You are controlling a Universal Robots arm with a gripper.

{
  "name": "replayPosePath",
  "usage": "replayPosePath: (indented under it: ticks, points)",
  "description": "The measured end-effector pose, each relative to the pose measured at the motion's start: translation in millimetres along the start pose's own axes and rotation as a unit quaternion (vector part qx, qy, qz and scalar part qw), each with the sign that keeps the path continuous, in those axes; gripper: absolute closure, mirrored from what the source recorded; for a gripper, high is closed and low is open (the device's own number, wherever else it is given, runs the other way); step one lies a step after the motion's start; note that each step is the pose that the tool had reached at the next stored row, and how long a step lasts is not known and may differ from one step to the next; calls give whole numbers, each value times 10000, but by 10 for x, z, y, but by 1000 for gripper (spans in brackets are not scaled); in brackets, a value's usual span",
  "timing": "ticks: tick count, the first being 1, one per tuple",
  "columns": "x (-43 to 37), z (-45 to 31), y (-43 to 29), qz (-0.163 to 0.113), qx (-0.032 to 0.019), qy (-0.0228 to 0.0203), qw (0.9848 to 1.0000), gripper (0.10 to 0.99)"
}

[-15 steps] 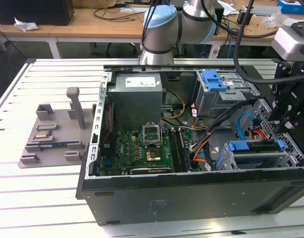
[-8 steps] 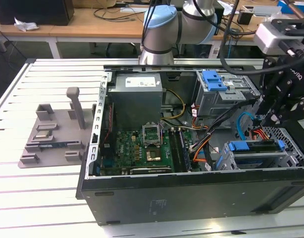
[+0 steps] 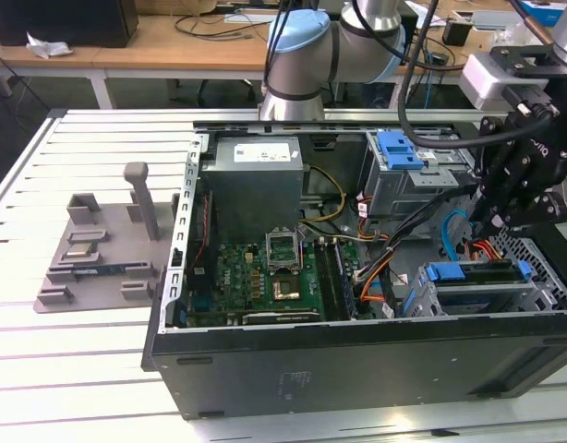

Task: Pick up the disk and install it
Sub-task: 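Insert the second disk wire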

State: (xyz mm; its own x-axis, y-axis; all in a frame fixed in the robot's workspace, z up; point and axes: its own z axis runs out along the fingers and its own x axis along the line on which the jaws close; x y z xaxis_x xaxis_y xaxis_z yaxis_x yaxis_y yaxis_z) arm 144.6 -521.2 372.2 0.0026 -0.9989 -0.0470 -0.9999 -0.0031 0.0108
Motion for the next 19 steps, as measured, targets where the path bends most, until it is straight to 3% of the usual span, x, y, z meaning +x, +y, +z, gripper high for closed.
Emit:
replayPosePath:
  ticks: [1, 3, 5, 7, 12, 19]
  points:
    - [0, 1, 0, 0, 0, 0, 10000, 925]
    - [16, 3, 0, 0, 0, -1, 10000, 925]
    - [122, 3, 0, 0, 0, 24, 10000, 925]
    - [171, 32, 0, 0, 0, 37, 10000, 925]
    - [181, 156, -38, 1, -1, 50, 10000, 925]
    - [223, 224, -48, 0, -1, 57, 10000, 925]
